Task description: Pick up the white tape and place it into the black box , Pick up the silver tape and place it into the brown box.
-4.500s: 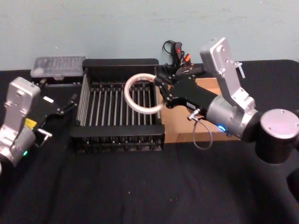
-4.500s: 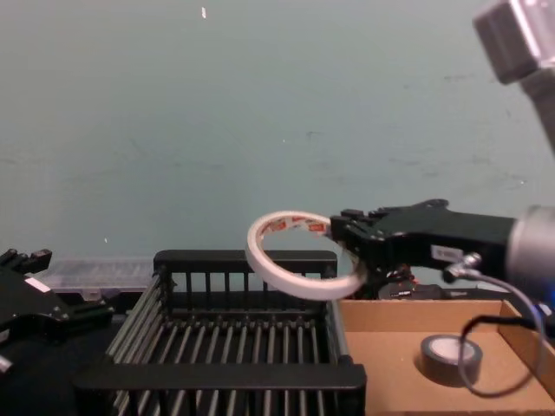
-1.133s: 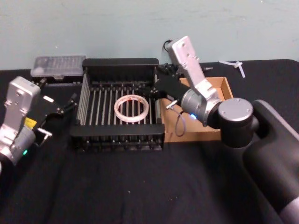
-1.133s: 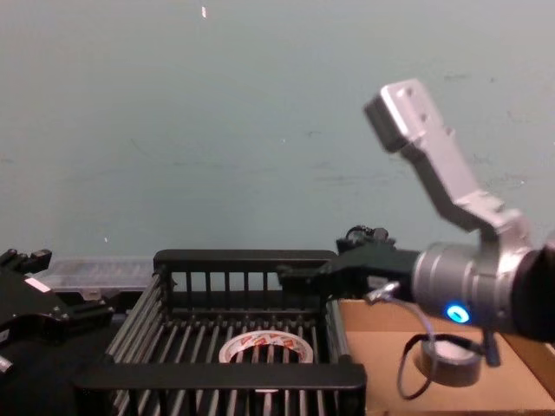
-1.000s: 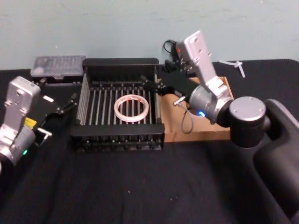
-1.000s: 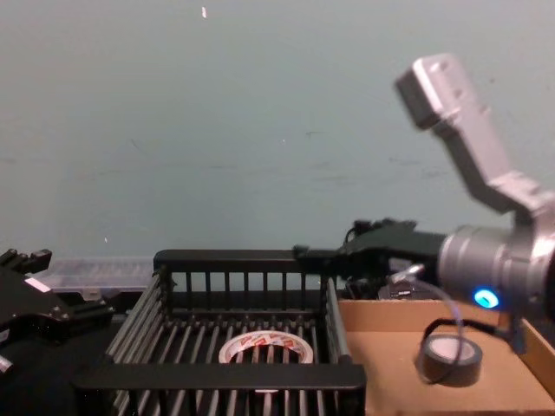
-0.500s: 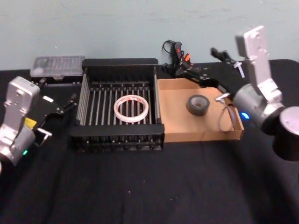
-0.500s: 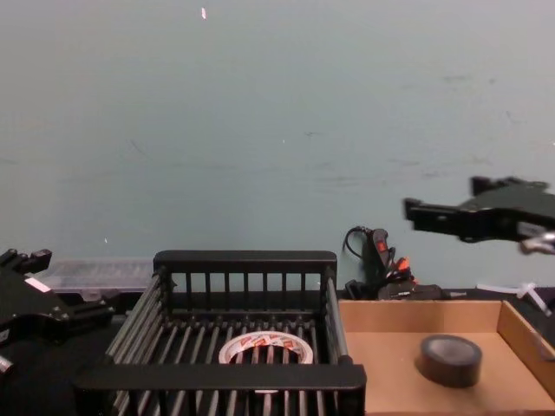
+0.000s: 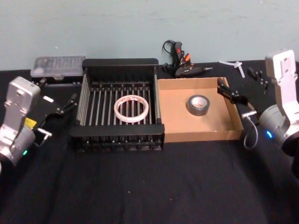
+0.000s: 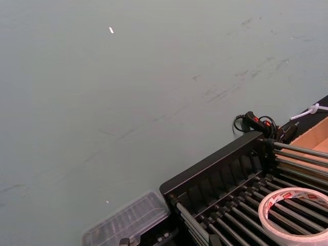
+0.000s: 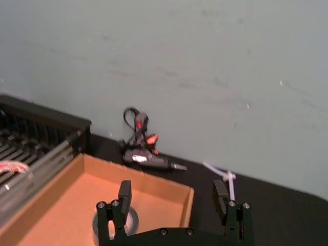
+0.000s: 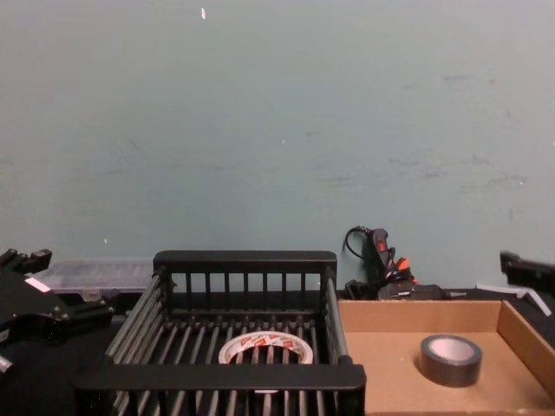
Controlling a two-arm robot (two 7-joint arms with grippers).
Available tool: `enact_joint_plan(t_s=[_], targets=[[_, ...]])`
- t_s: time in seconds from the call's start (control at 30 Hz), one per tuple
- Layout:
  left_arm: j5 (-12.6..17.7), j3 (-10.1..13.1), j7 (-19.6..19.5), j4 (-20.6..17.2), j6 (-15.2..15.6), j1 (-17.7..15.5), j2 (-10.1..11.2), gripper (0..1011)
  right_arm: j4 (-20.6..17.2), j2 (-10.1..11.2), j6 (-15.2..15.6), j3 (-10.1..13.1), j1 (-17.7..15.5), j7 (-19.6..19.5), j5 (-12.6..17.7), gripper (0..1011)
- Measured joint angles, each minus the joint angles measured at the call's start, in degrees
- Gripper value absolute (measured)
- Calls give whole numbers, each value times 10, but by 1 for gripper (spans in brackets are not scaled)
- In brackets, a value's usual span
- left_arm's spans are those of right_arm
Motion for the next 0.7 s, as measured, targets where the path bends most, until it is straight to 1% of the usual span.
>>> enact_joint_plan(t_s=[0.1,0.37,0.57,0.7], targets=[[0,0,0,0,0,0,0,1001,9,-2,-2,5,-9,-3,-8,1002],[0,0,0,0,0,0,0,1001,29,-9,-1,10,-17,-2,-21,1002],[0,0,0,0,0,0,0,1001,37,-15,2,12,-18,3,-29,1002],[0,0,0,0,0,0,0,1001,37,-15,3,12,-18,3,-29,1002]])
